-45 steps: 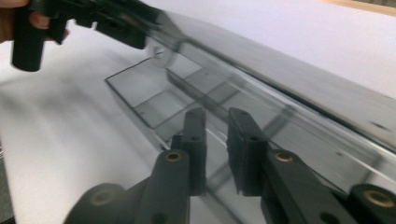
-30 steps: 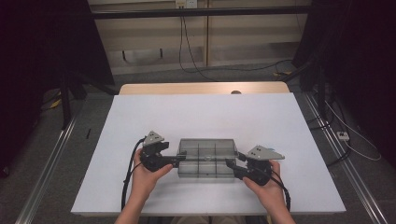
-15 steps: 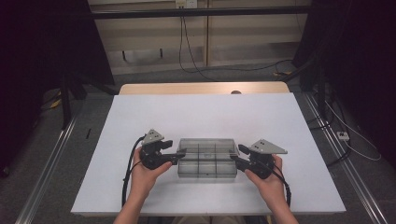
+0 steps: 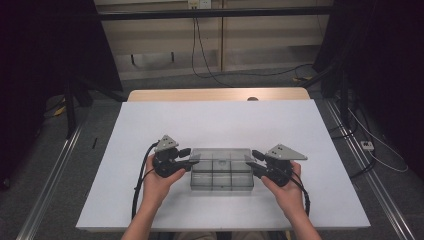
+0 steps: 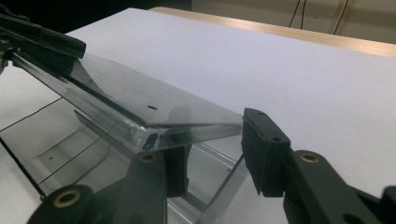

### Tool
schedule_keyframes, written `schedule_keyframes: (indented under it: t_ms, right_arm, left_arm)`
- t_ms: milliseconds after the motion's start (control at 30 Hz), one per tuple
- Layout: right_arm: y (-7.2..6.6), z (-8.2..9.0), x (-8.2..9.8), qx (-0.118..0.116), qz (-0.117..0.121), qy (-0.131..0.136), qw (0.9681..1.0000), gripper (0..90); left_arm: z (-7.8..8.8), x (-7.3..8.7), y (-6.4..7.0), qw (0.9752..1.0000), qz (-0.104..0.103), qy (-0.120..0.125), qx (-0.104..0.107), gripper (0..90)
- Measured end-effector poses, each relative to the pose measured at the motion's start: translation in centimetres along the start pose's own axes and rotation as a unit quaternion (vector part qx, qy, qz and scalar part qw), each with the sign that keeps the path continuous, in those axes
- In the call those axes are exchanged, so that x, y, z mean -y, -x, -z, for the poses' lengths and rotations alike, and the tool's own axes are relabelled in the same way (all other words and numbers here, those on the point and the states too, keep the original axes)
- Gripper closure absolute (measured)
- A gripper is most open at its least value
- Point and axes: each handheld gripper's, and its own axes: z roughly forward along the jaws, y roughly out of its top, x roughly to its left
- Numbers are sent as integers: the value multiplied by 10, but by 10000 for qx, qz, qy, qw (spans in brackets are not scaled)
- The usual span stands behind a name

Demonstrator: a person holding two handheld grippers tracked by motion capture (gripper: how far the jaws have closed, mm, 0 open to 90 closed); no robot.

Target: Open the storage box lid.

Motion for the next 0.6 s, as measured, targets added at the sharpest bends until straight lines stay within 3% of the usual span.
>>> schedule_keyframes:
  t_ms: [600]
  right_arm:
    - [5, -8, -6, 40, -6, 18, 10000, 624]
  left_arm:
    - [-4, -8, -6, 10000, 72, 27, -24, 586]
